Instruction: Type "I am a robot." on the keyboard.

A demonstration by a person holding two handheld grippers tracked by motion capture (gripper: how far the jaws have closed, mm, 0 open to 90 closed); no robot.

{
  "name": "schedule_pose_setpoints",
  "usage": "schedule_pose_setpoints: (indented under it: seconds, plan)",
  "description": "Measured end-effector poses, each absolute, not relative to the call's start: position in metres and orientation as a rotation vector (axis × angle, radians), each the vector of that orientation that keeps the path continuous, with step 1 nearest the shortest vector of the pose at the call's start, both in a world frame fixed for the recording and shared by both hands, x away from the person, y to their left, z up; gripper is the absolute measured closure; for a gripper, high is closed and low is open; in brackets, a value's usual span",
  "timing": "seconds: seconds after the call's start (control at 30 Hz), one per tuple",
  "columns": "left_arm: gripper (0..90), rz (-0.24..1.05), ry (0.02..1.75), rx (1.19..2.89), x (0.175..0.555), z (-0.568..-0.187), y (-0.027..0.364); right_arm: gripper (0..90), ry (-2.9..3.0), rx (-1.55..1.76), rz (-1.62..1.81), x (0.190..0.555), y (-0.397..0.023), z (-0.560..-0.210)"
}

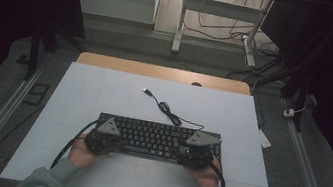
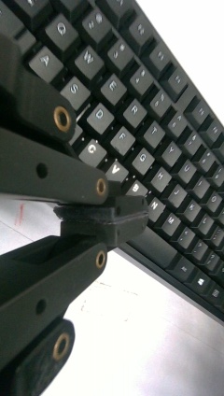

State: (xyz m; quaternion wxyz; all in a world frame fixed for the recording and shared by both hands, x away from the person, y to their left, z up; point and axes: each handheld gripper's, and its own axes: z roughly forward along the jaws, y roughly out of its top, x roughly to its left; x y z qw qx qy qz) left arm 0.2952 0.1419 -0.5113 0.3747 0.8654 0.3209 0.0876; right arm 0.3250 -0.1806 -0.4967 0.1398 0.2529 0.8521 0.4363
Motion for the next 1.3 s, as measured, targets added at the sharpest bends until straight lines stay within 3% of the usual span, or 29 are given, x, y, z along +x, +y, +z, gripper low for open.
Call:
schedule_pose_setpoints:
  seconds: [0.83,1.1,1.17,1.3]
  plan:
    - [89.1,0.270,0.812,2.282,0.297,-0.522,0.130,51.9,2.468,0.729,1.241,0.325,-0.180,-0.497]
    - [88.4,0.294,0.820,2.178,0.294,-0.509,0.141,51.8,2.461,0.732,1.255,0.325,-0.181,-0.497]
    - [77.3,0.291,0.837,2.149,0.293,-0.505,0.146,51.7,2.463,0.735,1.255,0.325,-0.182,-0.498]
    - [65.4,0.300,0.879,2.114,0.291,-0.499,0.158,51.5,2.463,0.734,1.260,0.324,-0.182,-0.499]
